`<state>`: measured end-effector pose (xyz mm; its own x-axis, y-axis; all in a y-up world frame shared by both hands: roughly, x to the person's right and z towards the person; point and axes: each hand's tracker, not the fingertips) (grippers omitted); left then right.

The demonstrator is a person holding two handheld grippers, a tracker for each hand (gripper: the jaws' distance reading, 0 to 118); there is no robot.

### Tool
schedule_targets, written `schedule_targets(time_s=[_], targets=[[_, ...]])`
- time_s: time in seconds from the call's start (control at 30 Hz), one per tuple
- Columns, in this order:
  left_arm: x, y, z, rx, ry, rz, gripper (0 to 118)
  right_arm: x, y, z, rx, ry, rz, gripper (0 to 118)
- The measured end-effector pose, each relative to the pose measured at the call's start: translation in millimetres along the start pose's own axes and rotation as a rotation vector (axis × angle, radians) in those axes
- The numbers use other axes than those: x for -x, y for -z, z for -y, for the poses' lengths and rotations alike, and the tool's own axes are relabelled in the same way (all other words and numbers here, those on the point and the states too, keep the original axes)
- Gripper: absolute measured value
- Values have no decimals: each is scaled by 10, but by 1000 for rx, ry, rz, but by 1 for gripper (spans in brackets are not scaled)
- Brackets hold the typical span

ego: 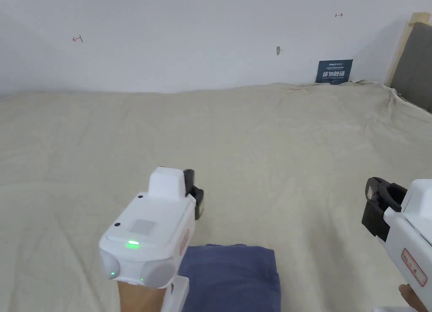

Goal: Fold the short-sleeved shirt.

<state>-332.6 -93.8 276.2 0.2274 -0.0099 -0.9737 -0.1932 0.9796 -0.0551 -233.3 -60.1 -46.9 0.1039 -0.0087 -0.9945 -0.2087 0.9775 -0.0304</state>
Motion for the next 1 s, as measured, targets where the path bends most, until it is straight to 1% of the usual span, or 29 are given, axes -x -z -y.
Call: schedule_targets(time_s=[0.1, 0.27, 0.37, 0.47, 0.67, 0.77, 1.0], targets=[[240, -93, -39, -45, 10, -64, 0, 123, -8, -49, -33, -5, -7, 1], [589, -252, -41, -58, -2, -151, 0, 266, 26, -70, -78, -4, -19, 1], [746, -348, -7, -65, -25, -178, 0, 348, 59, -56, -96, -13, -21, 1], [848, -417, 47, -63, -18, -218, 0, 441, 83, -43, -108, -17, -25, 1], [996, -482, 111, -53, -45, -251, 0, 570, 111, -6, -124, -21, -26, 1], [1040, -498, 128, -51, -67, -248, 0, 562, 153, 15, -118, -22, -28, 1], [1044, -488, 161, -33, -67, -245, 0, 597, 257, 121, -96, -21, -33, 1]])
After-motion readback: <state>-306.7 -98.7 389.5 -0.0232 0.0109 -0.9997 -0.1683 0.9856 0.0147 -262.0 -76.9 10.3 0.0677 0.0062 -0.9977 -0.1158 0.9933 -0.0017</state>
